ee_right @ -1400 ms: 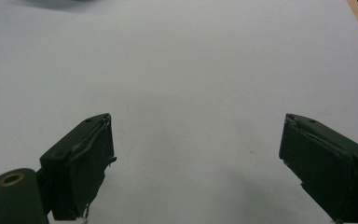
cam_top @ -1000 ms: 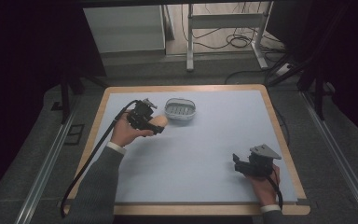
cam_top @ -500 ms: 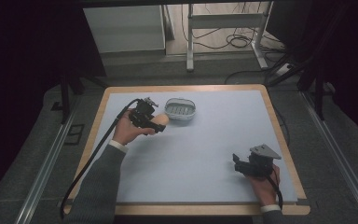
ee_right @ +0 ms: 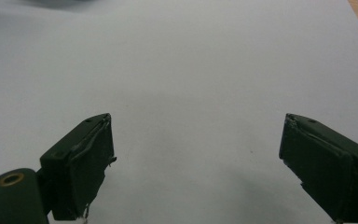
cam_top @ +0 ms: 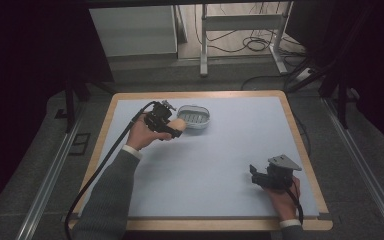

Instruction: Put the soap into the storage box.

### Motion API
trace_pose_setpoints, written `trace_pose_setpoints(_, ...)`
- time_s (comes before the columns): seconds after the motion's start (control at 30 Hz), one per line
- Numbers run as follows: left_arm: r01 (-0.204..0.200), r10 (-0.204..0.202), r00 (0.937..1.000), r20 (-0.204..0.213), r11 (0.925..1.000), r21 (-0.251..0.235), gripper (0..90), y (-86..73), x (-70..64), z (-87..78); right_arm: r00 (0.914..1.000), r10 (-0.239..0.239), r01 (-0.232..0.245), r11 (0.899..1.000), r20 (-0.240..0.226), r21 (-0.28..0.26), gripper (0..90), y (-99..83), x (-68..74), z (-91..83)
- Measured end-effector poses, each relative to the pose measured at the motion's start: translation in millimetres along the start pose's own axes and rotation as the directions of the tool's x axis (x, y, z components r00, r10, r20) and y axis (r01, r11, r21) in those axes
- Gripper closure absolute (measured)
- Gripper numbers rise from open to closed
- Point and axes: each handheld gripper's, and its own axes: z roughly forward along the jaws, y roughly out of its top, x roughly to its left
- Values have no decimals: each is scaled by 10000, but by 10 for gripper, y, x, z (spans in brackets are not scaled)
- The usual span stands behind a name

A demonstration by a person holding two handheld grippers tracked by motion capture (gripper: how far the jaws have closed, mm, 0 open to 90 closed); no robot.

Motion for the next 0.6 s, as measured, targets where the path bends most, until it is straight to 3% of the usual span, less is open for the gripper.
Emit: trace_pose_setpoints(0.6, -175, 173, 9998, 77, 9996, 237, 321, 191, 49, 135, 10000, 17, -17, 10000, -16, 26, 99, 1, 1, 2)
